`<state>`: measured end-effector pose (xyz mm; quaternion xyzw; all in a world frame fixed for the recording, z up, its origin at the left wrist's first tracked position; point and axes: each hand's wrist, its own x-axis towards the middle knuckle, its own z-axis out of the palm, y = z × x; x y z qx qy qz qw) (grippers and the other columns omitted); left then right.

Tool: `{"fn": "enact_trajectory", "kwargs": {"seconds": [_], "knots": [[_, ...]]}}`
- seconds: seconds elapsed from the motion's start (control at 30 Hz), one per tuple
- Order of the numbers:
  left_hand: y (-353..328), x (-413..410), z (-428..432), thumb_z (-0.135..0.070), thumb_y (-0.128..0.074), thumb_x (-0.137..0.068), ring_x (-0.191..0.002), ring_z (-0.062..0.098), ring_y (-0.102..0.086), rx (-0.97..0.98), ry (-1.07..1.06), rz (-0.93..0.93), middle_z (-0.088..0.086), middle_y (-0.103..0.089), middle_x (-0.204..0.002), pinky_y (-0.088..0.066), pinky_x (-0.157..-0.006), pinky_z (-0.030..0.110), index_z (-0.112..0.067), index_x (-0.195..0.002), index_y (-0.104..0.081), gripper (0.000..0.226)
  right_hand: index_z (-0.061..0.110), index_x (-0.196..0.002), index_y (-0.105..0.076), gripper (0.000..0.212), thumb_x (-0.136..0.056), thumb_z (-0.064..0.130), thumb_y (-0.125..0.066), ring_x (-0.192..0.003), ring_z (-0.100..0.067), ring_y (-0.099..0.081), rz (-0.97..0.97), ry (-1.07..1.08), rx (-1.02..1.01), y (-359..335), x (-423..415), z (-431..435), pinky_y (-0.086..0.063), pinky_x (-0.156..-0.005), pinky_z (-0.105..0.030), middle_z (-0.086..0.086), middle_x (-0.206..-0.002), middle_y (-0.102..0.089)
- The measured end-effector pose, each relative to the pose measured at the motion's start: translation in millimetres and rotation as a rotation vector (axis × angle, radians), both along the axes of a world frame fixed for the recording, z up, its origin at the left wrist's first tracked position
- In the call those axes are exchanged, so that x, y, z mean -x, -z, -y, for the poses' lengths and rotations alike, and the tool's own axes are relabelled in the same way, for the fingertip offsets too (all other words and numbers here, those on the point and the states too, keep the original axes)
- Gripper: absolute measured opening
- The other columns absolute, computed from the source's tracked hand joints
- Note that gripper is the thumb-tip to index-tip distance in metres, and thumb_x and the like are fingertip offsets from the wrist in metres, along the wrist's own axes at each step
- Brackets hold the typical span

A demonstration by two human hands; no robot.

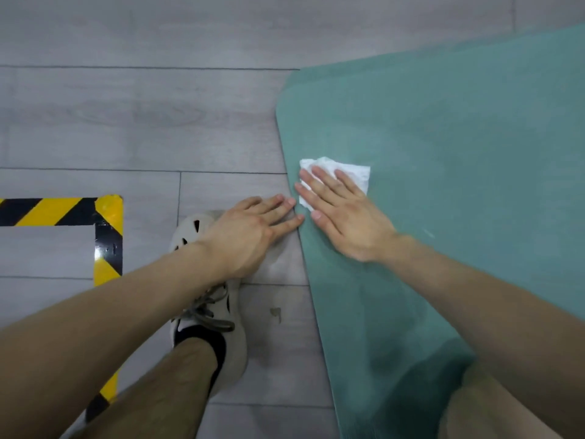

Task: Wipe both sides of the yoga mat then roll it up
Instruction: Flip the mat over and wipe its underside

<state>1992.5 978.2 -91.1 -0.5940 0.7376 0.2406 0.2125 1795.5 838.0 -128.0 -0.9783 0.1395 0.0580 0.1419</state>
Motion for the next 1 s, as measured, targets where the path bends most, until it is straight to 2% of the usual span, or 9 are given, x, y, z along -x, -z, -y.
{"fn": "enact_trajectory", "kwargs": {"seconds": [0.1, 0.23, 0.3, 0.4, 0.47, 0.67, 0.77, 0.87, 1.0], "knots": [[2.8, -2.3, -1.7, -0.027, -0.041, -0.102, -0.163, 0.021, 0.005, -0.006, 0.025, 0.014, 0.002, 0.010, -0.176, -0.008, -0.131, 0.044, -0.032, -0.168, 0.008, 0.081, 0.021, -0.168, -0.020, 0.059, -0.113, 0.039, -0.013, -0.163, -0.016, -0.002, -0.015, -0.006, -0.042, 0.1, -33.9, 27.7, -0.004, -0.132, -0.044, 0.002, -0.176, -0.009], [1.2, 0.9, 3.5, -0.029, -0.039, -0.103, -0.163, 0.022, 0.001, -0.006, 0.024, 0.045, 0.003, 0.006, -0.177, -0.012, -0.130, 0.046, -0.032, -0.168, 0.002, 0.077, 0.018, -0.168, -0.018, 0.066, -0.108, 0.043, -0.005, -0.163, -0.019, 0.000, -0.080, 0.141, -0.033, 0.2, -121.0, 74.3, 0.002, -0.132, -0.042, 0.000, -0.177, -0.008], [-2.3, 5.1, 3.3, -0.030, -0.044, -0.102, -0.163, 0.023, -0.001, -0.029, 0.011, 0.035, 0.005, 0.005, -0.177, -0.015, -0.130, 0.047, -0.029, -0.169, 0.000, 0.080, 0.016, -0.168, -0.022, 0.065, -0.110, 0.042, -0.008, -0.163, -0.019, -0.002, -0.061, 0.123, -0.052, 2.0, -107.2, 55.1, 0.001, -0.132, -0.043, -0.001, -0.176, -0.011], [-2.0, 7.5, 3.9, -0.032, -0.038, -0.103, -0.163, 0.026, -0.007, 0.020, 0.008, 0.036, 0.008, -0.004, -0.177, -0.019, -0.128, 0.046, -0.026, -0.169, -0.005, 0.074, 0.017, -0.166, -0.027, 0.058, -0.113, 0.037, -0.016, -0.163, -0.018, -0.004, 0.006, -0.035, -0.065, 2.8, -41.0, 10.3, -0.002, -0.133, -0.042, 0.000, -0.176, -0.015], [-0.3, 5.0, 6.6, -0.032, -0.038, -0.104, -0.163, 0.025, -0.007, 0.018, 0.011, 0.022, 0.007, -0.005, -0.177, -0.022, -0.127, 0.045, -0.027, -0.169, -0.006, 0.072, 0.019, -0.167, -0.027, 0.056, -0.113, 0.036, -0.018, -0.163, -0.015, -0.004, -0.015, -0.109, -0.085, 1.7, -34.4, 16.6, -0.001, -0.132, -0.040, 0.002, -0.175, -0.015], [-5.4, -2.5, 13.4, -0.029, -0.045, -0.103, -0.163, 0.018, -0.006, -0.044, 0.030, 0.035, -0.001, 0.004, -0.177, -0.023, -0.126, 0.044, -0.034, -0.168, -0.003, 0.077, 0.019, -0.168, -0.018, 0.059, -0.113, 0.040, -0.012, -0.163, -0.018, 0.000, -0.089, 0.163, -0.088, 3.7, -131.1, 72.3, 0.003, -0.132, -0.042, 0.000, -0.177, -0.009], [-10.2, 0.9, 14.4, -0.029, -0.053, -0.100, -0.162, 0.020, -0.011, -0.032, 0.032, 0.025, 0.001, -0.004, -0.177, -0.026, -0.125, 0.046, -0.031, -0.169, -0.007, 0.082, 0.014, -0.166, -0.027, 0.061, -0.112, 0.039, -0.013, -0.163, -0.024, -0.007, -0.014, 0.093, -0.024, 3.6, -77.9, 25.3, -0.005, -0.132, -0.046, -0.005, -0.175, -0.018], [-15.9, 0.2, 19.9, -0.030, -0.052, -0.101, -0.160, 0.020, -0.017, -0.006, 0.057, 0.011, 0.000, -0.013, -0.175, -0.031, -0.122, 0.048, -0.030, -0.168, -0.012, 0.078, 0.017, -0.168, -0.022, 0.057, -0.114, 0.034, -0.017, -0.163, -0.018, 0.000, -0.023, -0.007, -0.032, 0.2, -15.9, -6.3, -0.003, -0.133, -0.043, 0.000, -0.176, -0.009], [-17.5, -5.7, 26.9, -0.029, -0.061, -0.097, -0.160, 0.017, -0.018, -0.033, 0.083, 0.016, -0.002, -0.009, -0.176, -0.035, -0.120, 0.044, -0.035, -0.168, -0.012, 0.086, 0.022, -0.168, -0.021, 0.061, -0.111, 0.042, -0.009, -0.163, -0.016, -0.001, -0.040, 0.140, -0.007, 8.8, -81.8, 38.0, -0.004, -0.132, -0.045, 0.003, -0.177, -0.009]]}}
